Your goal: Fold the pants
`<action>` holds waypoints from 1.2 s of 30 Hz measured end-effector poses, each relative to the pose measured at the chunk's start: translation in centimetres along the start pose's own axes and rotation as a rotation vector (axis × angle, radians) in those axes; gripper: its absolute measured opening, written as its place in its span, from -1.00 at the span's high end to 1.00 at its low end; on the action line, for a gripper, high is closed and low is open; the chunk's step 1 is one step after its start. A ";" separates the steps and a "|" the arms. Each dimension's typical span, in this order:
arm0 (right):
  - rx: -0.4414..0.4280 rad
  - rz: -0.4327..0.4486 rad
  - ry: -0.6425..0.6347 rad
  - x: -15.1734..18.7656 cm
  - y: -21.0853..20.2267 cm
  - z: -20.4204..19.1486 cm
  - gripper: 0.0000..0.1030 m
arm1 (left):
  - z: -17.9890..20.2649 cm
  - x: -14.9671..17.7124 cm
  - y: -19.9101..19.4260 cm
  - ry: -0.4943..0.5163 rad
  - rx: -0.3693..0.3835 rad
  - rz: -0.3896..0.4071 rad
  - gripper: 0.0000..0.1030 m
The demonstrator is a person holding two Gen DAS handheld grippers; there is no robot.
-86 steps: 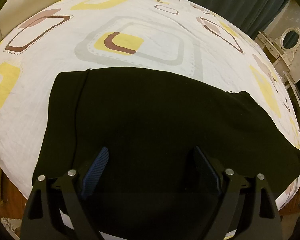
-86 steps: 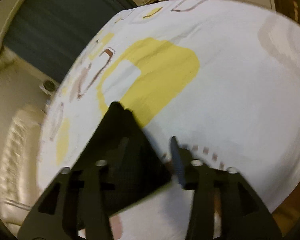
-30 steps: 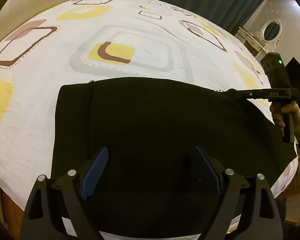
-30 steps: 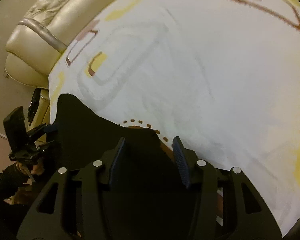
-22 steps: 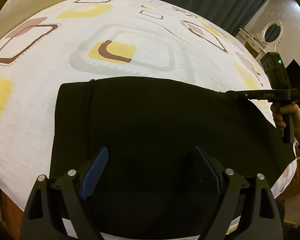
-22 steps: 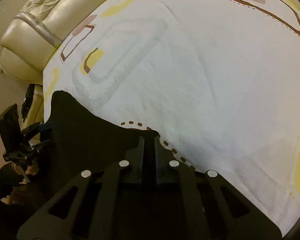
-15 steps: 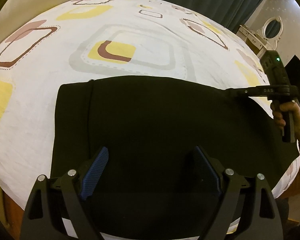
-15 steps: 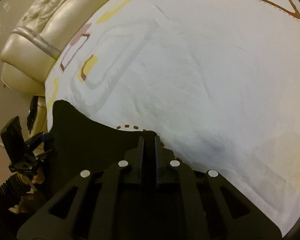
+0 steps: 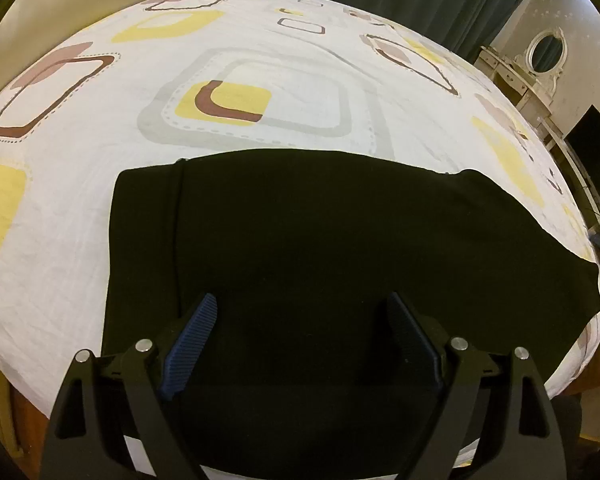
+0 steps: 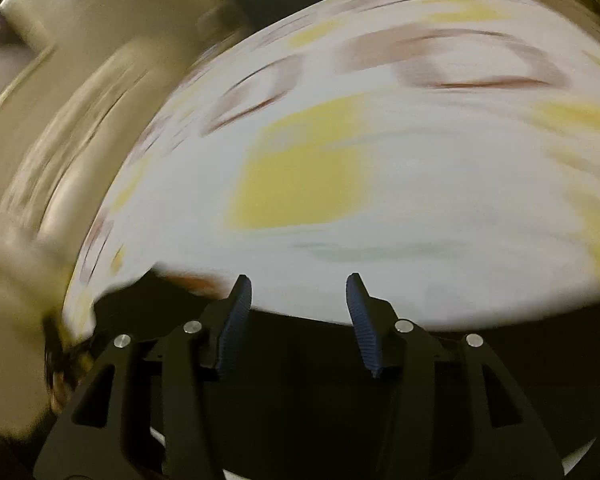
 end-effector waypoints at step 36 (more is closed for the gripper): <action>0.201 0.242 0.423 2.1 -13.1 15.5 0.82 | -0.1 -0.1 0.2 0.006 -0.002 -0.006 -0.67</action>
Point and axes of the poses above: each gripper's, at about its wrist camera, not at the fingertips, and y roughly the way its jaws point, z to its right, x to its underside, the point moved 10 cm from there along y, roughly the way its jaws point, and after that the axes turned 12 degrees about z, right-handed, at the moved point
